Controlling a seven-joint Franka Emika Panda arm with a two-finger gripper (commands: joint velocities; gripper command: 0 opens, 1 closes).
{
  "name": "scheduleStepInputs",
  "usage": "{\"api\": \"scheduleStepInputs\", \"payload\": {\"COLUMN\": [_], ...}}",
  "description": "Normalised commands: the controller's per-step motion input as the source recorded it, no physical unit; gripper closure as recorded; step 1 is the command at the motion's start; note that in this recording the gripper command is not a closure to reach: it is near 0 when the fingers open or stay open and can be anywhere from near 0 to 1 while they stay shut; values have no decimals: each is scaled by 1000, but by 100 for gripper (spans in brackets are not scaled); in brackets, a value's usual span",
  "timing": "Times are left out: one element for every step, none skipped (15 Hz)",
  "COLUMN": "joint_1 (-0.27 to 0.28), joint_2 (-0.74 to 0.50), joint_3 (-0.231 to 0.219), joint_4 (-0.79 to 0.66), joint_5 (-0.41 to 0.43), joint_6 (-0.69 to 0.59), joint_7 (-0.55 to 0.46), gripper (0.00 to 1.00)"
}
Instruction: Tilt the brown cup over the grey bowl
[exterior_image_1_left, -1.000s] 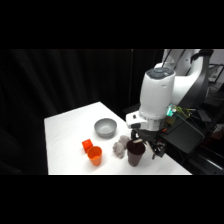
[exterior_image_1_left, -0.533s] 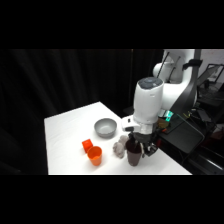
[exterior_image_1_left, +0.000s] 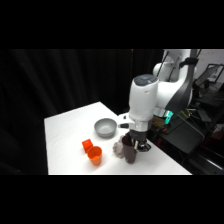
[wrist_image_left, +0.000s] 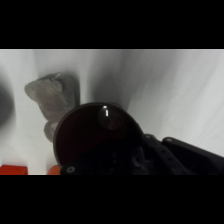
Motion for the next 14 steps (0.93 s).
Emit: {"api": "scheduleStepInputs", "payload": {"joint_1": [-245, -324, -344, -376, -311, -222, -194, -193, -221, -236, -258, -269, -275, -297], "joint_2": [-586, -637, -617, -565, -474, -364, -279, -179, -46, 79, 219, 327, 409, 505], "joint_3": [13, 20, 1, -15, -36, -68, -149, -222, -289, -317, -324, -307, -271, -240], "joint_4": [-67, -35, 7, 91, 189, 304, 359, 363, 402, 412, 426, 438, 441, 489], "joint_5": [300, 435, 506, 680, 773, 801, 751, 670, 617, 597, 600, 599, 598, 586], "joint_6": [-396, -508, -553, -677, -754, -819, -821, -741, -675, -604, -532, -508, -490, -502], "joint_7": [-296, -502, -627, -906, -996, -999, -999, -994, -992, -992, -995, -995, -995, -995], "gripper": [5, 5, 5, 5, 6, 5, 5, 5, 6, 5, 8, 8, 8, 8]}}
